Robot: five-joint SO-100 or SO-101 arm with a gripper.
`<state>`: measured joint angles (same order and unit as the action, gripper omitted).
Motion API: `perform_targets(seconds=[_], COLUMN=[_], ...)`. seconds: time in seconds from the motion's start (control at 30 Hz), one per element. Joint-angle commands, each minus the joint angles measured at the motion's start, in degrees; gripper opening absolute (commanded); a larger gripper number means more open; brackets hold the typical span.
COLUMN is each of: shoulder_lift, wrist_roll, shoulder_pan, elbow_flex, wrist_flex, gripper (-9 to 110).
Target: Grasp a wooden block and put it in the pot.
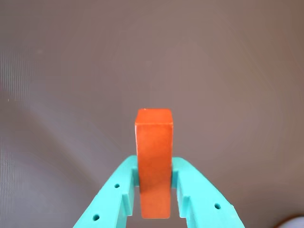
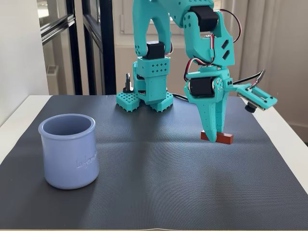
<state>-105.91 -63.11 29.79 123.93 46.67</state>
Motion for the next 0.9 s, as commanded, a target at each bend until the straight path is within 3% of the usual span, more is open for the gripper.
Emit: perform_targets(seconds=[0.0, 0.3, 0.6, 0.87], shoulder_lift=[-8.96, -23.82, -27.16, -22.59], wrist_roll=[3.43, 16.17, 32.08, 40.08], shoulder_pan=[-3.16, -19.69, -41.66, -48.96], elbow_flex=[-1.41, -1.49, -1.49, -1.93], wrist_flex=[0.0, 7.38, 8.7, 3.87], gripper=[0, 0, 0, 0])
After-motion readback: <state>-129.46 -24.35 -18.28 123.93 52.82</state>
